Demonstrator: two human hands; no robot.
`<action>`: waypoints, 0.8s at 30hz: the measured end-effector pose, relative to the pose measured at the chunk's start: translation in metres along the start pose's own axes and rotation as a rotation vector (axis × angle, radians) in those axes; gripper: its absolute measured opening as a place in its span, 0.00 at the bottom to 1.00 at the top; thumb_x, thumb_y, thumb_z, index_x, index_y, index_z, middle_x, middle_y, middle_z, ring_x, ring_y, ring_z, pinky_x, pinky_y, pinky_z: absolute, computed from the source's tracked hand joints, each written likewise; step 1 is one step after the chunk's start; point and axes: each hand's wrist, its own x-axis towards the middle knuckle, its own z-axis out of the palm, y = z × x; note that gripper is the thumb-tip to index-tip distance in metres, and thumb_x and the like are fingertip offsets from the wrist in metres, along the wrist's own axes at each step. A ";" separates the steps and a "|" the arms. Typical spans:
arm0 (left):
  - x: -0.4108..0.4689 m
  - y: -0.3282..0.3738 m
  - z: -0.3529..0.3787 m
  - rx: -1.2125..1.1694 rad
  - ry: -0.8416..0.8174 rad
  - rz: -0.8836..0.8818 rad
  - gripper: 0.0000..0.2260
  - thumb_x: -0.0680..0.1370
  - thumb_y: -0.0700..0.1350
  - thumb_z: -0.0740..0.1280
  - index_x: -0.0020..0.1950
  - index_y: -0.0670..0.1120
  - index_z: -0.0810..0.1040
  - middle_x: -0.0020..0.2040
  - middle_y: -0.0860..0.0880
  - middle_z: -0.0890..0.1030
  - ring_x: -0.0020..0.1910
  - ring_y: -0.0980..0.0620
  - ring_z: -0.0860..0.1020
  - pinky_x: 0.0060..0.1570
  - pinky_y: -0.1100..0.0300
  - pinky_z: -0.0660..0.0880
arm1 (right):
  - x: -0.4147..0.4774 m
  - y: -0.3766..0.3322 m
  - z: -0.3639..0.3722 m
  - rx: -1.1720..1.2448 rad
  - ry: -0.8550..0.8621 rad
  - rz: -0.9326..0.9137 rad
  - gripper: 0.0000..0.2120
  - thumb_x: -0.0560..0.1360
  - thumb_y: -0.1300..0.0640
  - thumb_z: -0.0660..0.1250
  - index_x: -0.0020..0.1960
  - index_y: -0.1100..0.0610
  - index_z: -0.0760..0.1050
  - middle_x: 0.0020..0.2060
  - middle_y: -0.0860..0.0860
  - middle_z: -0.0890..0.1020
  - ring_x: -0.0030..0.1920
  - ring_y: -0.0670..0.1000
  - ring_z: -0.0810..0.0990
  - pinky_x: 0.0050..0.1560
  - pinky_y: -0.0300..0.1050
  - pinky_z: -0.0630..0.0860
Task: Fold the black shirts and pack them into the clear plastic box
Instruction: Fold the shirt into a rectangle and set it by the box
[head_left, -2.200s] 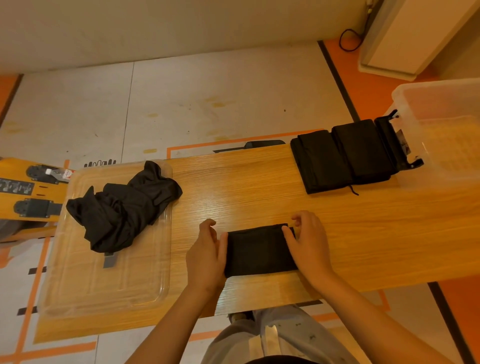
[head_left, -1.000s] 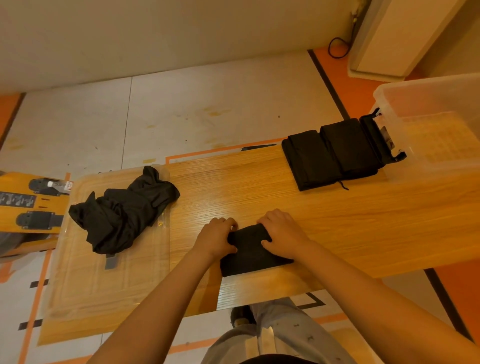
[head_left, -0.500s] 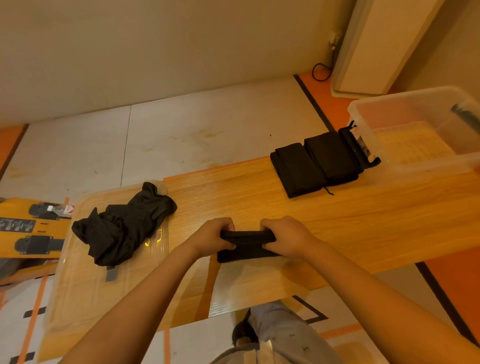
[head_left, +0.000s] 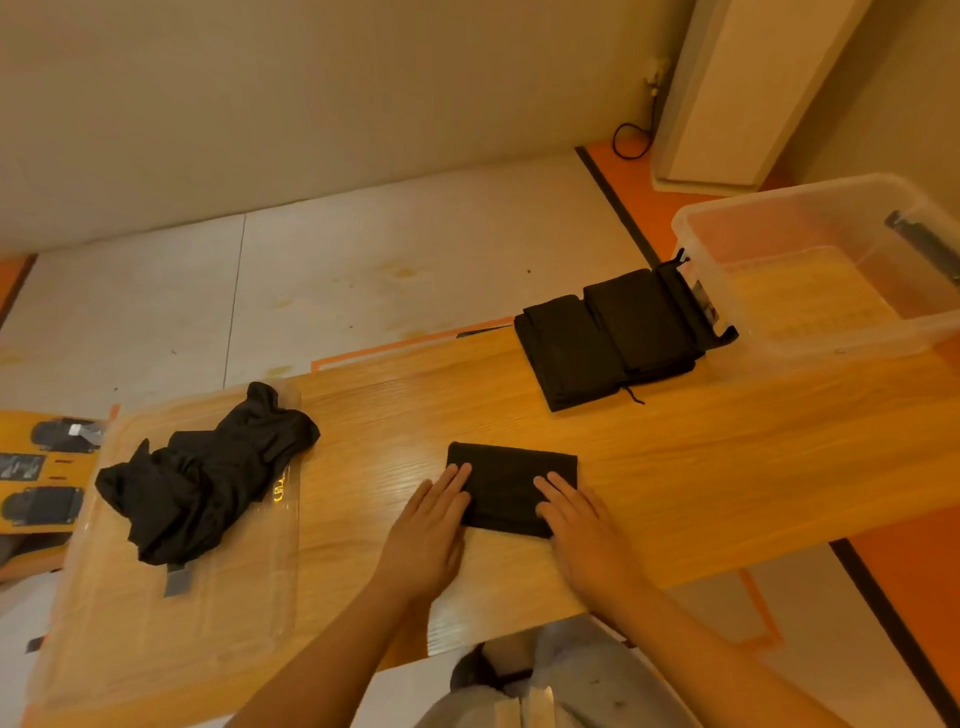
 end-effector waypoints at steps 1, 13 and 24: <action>-0.004 0.002 0.002 -0.041 -0.008 -0.013 0.18 0.79 0.50 0.61 0.67 0.46 0.73 0.78 0.49 0.56 0.78 0.51 0.51 0.76 0.56 0.45 | -0.002 0.003 0.002 0.006 -0.003 -0.015 0.19 0.64 0.50 0.75 0.55 0.48 0.80 0.67 0.50 0.75 0.71 0.51 0.68 0.72 0.49 0.59; 0.059 0.012 -0.011 0.002 -0.093 -0.001 0.26 0.83 0.57 0.49 0.80 0.48 0.54 0.80 0.50 0.54 0.79 0.52 0.48 0.75 0.49 0.48 | 0.068 0.031 -0.023 0.085 -0.100 -0.091 0.27 0.79 0.43 0.50 0.75 0.51 0.62 0.74 0.49 0.65 0.75 0.46 0.52 0.73 0.45 0.48; 0.090 -0.009 -0.048 -0.204 -0.177 -0.324 0.27 0.72 0.54 0.72 0.68 0.51 0.69 0.62 0.52 0.73 0.62 0.51 0.69 0.59 0.58 0.67 | 0.084 0.028 -0.044 0.174 -0.104 -0.014 0.25 0.75 0.45 0.66 0.70 0.52 0.67 0.64 0.49 0.71 0.65 0.50 0.66 0.67 0.44 0.63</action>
